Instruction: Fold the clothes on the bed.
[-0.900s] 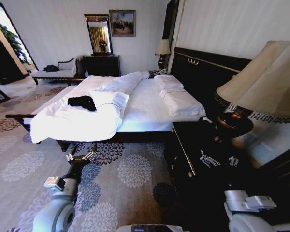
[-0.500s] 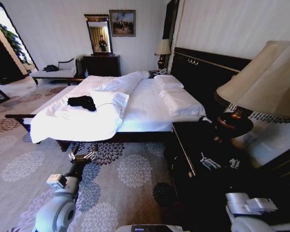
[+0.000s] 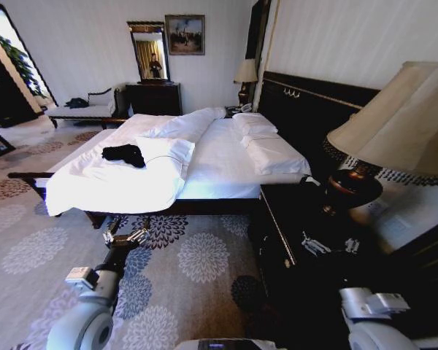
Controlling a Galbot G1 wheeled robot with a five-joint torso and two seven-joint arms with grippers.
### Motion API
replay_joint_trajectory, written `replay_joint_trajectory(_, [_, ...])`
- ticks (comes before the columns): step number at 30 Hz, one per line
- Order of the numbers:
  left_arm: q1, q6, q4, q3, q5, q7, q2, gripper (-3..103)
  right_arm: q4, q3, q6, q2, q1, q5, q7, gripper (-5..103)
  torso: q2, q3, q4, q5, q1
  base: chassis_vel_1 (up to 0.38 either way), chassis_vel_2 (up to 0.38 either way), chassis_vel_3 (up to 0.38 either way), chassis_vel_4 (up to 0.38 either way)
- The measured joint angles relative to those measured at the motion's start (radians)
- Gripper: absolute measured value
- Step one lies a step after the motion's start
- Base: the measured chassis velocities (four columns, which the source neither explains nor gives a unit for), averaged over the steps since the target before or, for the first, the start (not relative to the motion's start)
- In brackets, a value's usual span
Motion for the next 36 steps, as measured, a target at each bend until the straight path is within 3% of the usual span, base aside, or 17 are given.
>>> replay_joint_trajectory(36, [0.042,-0.020,-0.025,-0.016,0.047,0.006,-0.018,100,0.031,-0.004,0.010,0.006,-0.010,0.004,-0.004,100,0.000,0.000,0.0000,0.0000,0.000,-0.032,0.033,0.037,-0.032])
